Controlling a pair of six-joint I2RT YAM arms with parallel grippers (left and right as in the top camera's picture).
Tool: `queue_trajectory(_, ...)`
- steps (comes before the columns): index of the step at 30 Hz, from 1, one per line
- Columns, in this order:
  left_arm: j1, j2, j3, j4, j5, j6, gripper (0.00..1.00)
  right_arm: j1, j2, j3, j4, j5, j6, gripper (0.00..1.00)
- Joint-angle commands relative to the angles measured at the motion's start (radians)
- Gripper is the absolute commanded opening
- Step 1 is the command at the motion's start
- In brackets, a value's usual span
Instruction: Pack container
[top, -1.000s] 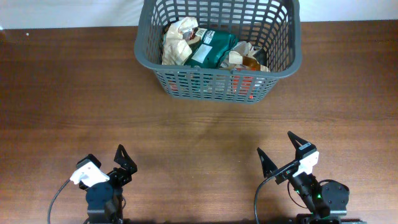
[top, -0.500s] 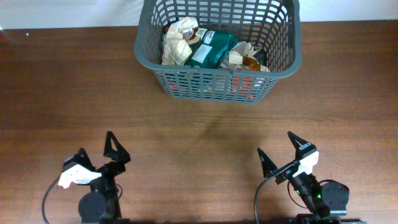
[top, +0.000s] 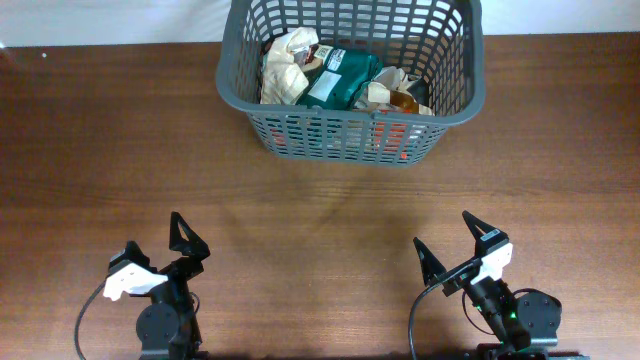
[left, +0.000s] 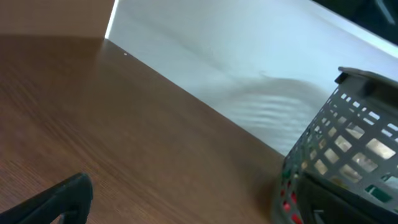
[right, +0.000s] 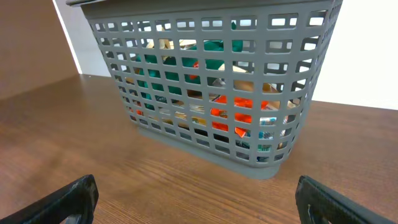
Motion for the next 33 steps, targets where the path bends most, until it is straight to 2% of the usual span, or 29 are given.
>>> queue_trajectory(1,0.004,-0.005,-0.008,0.000,-0.006,0.092,0.99,0.005,-0.010,-0.006,-0.005,0.013,0.005,0.99)
queue_trajectory(33,0.004,0.009,-0.008,0.001,-0.003,0.093,0.99,0.005,-0.010,-0.006,-0.005,0.013,0.005,0.99)
